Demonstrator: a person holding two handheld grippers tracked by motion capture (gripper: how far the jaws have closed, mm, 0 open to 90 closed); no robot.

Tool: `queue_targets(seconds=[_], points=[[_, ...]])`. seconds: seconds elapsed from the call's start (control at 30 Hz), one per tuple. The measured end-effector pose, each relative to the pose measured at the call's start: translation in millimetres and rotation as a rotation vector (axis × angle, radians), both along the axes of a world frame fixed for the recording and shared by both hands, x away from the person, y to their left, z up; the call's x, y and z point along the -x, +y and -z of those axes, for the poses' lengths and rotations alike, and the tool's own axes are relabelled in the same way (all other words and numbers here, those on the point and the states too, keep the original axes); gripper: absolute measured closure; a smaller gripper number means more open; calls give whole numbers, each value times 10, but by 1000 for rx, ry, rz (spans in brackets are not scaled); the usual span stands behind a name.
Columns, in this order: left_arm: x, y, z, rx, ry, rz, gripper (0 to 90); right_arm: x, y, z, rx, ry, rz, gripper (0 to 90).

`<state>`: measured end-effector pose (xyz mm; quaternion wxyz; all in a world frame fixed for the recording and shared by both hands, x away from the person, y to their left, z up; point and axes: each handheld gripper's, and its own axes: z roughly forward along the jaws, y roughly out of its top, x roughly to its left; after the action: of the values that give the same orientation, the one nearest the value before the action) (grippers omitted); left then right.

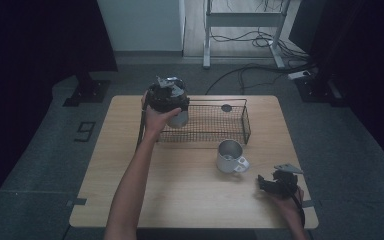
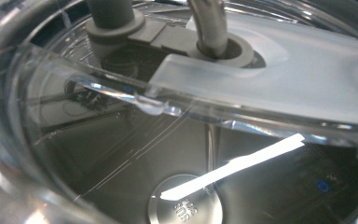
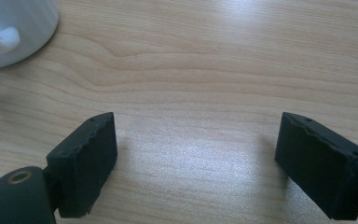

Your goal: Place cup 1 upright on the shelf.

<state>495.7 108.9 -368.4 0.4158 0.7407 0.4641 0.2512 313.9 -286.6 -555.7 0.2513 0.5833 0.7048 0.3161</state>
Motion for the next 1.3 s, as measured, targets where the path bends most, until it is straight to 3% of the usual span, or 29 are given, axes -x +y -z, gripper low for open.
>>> queue_targets(seconds=[0.37, 0.83, 1.3], points=[[-95, -46, 111, -8, 23, -14, 41, 0, 0, 1, -2, -1, -2, 125], [-212, 2, 330, 17, 53, -46, 41, 2, 4, -1, -2, 0, -4, 128], [-299, -73, 534, 0, 84, -61, 41, 3, -2, 0, -3, -2, -9, 129]])
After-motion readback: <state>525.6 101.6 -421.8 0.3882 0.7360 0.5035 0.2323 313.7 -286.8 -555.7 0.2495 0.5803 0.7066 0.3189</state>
